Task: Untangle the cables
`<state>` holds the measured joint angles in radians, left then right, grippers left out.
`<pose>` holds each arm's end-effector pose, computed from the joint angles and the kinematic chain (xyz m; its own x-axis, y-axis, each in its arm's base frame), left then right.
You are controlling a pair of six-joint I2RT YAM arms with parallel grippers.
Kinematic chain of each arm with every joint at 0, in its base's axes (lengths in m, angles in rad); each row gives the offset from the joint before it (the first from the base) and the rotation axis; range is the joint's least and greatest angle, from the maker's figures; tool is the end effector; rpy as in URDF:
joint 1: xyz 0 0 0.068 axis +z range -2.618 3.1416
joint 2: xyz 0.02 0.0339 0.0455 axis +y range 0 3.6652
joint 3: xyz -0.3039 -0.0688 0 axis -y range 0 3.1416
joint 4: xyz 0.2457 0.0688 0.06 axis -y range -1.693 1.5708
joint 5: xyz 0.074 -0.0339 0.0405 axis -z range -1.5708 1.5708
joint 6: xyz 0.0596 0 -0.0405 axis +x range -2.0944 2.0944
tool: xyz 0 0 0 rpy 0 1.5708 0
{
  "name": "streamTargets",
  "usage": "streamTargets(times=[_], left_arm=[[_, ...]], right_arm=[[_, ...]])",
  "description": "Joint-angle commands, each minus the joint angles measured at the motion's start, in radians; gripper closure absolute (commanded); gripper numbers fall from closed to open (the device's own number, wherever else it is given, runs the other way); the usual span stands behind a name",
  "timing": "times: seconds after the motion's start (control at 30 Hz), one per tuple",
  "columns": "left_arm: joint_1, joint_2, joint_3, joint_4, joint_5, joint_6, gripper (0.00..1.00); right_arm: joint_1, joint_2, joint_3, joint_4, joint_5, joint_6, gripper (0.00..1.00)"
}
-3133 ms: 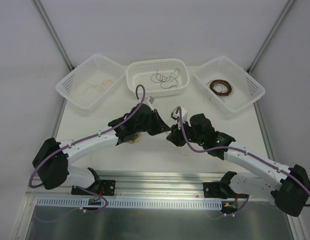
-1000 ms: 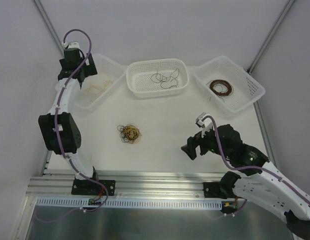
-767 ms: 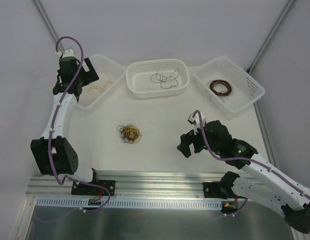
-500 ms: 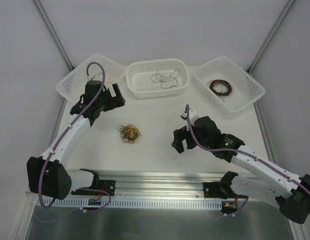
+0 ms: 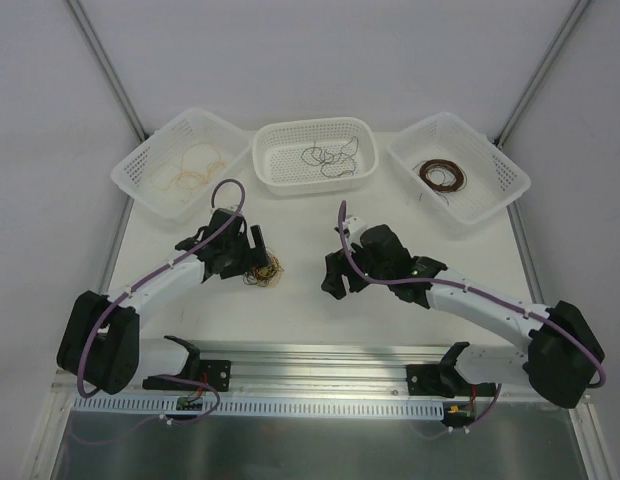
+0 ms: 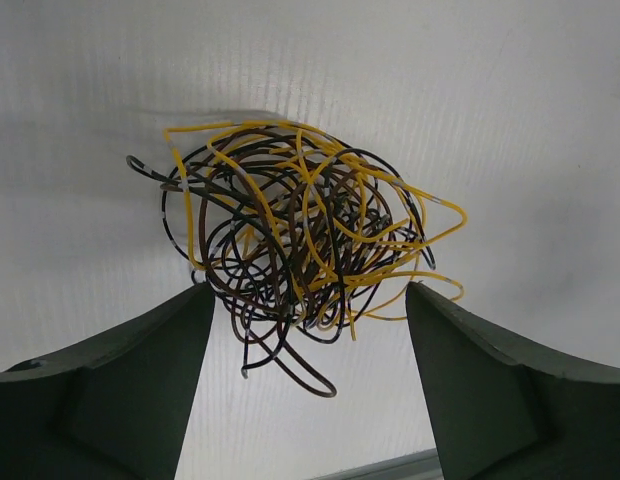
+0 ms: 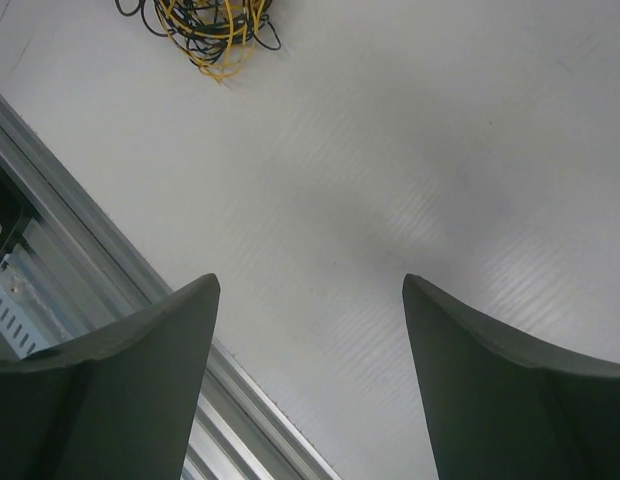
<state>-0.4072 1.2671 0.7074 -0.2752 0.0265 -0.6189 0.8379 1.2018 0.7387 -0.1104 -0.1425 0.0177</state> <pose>0.2371 -0.1040 0.2249 -0.7935 -0.2893 -0.5353 -0.0591 0.9122 -0.4054 0.1735 0.2054 0.2687 -0.3774 -0.3931 -0.8385 -0.8090 0.5806 0.0919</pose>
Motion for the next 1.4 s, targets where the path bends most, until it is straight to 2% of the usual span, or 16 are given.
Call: streamTargets(times=[0.0, 0.07, 0.23, 0.37, 0.47, 0.63, 0.8, 0.93, 1.07, 1.27, 1.37], left_arm=[[-0.019, 0.017, -0.025, 0.083, 0.019, -0.045, 0.23], [-0.05, 0.024, -0.034, 0.12, 0.035, -0.039, 0.26], [-0.139, 0.058, -0.042, 0.2, 0.079, -0.01, 0.27], [-0.199, 0.066, -0.055, 0.211, 0.107, -0.01, 0.27], [-0.206, -0.004, -0.103, 0.209, 0.108, -0.034, 0.25], [-0.208, -0.216, -0.181, 0.176, 0.044, -0.116, 0.18], [-0.18, -0.307, -0.175, 0.09, -0.123, -0.192, 0.16], [-0.09, -0.284, -0.161, 0.087, -0.119, -0.217, 0.17], [-0.003, -0.221, -0.103, 0.1, -0.102, -0.202, 0.21], [0.005, -0.109, -0.034, 0.131, -0.063, -0.171, 0.26], [0.005, -0.071, -0.034, 0.142, -0.04, -0.174, 0.27]], right_arm=[[0.003, 0.06, 0.022, 0.152, -0.077, 0.014, 0.23], [0.003, 0.084, 0.024, 0.196, -0.089, 0.011, 0.25], [0.003, 0.159, 0.034, 0.276, -0.111, -0.002, 0.29], [0.003, 0.199, 0.062, 0.278, -0.089, -0.05, 0.34], [0.003, 0.229, 0.103, 0.252, -0.074, -0.088, 0.38], [0.0, 0.284, 0.194, 0.216, -0.066, -0.175, 0.4], [-0.023, 0.389, 0.297, 0.178, -0.111, -0.235, 0.41], [-0.036, 0.482, 0.396, 0.155, -0.149, -0.252, 0.42], [-0.046, 0.574, 0.488, 0.156, -0.164, -0.236, 0.46], [-0.046, 0.711, 0.559, 0.167, -0.178, -0.206, 0.51], [-0.048, 0.74, 0.57, 0.184, -0.181, -0.193, 0.59]])
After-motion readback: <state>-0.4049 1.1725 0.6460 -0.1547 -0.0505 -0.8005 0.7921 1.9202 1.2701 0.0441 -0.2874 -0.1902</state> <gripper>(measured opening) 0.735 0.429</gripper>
